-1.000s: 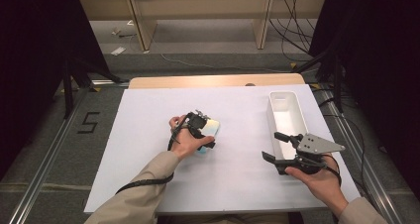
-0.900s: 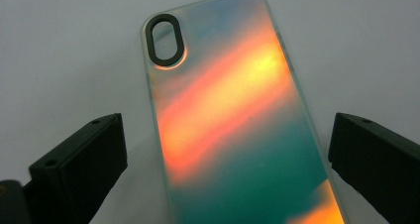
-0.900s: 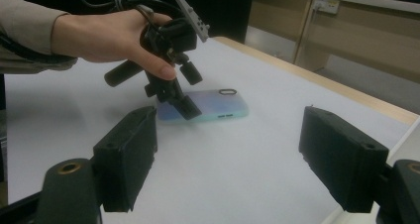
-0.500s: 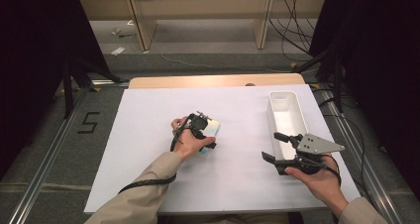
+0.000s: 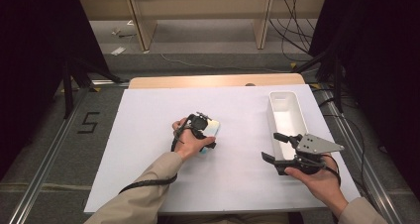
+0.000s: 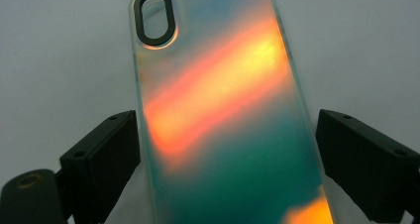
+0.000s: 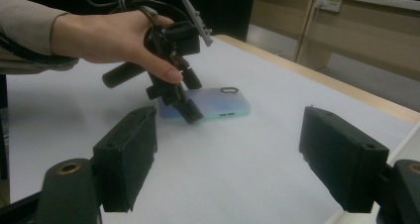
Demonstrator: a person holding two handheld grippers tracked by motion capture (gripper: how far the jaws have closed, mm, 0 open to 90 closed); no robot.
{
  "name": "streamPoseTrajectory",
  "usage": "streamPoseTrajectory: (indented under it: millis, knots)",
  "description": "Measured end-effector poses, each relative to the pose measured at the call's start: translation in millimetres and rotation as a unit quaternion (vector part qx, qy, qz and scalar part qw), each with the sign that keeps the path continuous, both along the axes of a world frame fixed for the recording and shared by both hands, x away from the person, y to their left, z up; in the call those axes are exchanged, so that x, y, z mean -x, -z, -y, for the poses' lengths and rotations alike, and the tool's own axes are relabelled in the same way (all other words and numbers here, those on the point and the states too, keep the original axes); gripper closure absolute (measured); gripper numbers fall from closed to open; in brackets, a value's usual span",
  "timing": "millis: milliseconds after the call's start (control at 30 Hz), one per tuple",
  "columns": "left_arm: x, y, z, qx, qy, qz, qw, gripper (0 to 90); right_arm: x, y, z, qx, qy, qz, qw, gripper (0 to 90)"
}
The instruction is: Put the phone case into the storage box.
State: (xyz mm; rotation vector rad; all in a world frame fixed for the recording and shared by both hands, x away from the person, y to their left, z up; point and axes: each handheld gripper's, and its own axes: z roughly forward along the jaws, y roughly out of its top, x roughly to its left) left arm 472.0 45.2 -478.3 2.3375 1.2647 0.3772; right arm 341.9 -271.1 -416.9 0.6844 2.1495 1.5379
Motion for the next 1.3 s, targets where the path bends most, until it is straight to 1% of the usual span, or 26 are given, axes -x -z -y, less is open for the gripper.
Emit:
streamPoseTrajectory:
  millis: [367, 633, 767, 1300]
  knots:
    - [1.4, -0.8, 1.4, -0.004, -0.012, -0.003, 0.9999, 12.5, -0.1, 0.3, 0.1, 0.002, -0.001, -0.001, 1.0000, 23.5]
    - [0.8, -0.2, 0.4, 0.004, -0.025, -0.013, 0.9996, 12.6, -0.1, 0.5, -0.1, 0.002, -0.001, -0.002, 1.0000, 23.5]
    - [-0.7, 0.4, -1.6, 0.012, -0.031, -0.024, 0.9992, 12.7, -0.1, 0.5, -0.1, 0.002, -0.001, -0.002, 1.0000, 23.5]
    - [-0.3, 0.4, -1.8, 0.014, -0.033, -0.022, 0.9991, 13.6, -0.2, 0.8, -0.5, 0.003, -0.003, -0.003, 1.0000, 23.4]
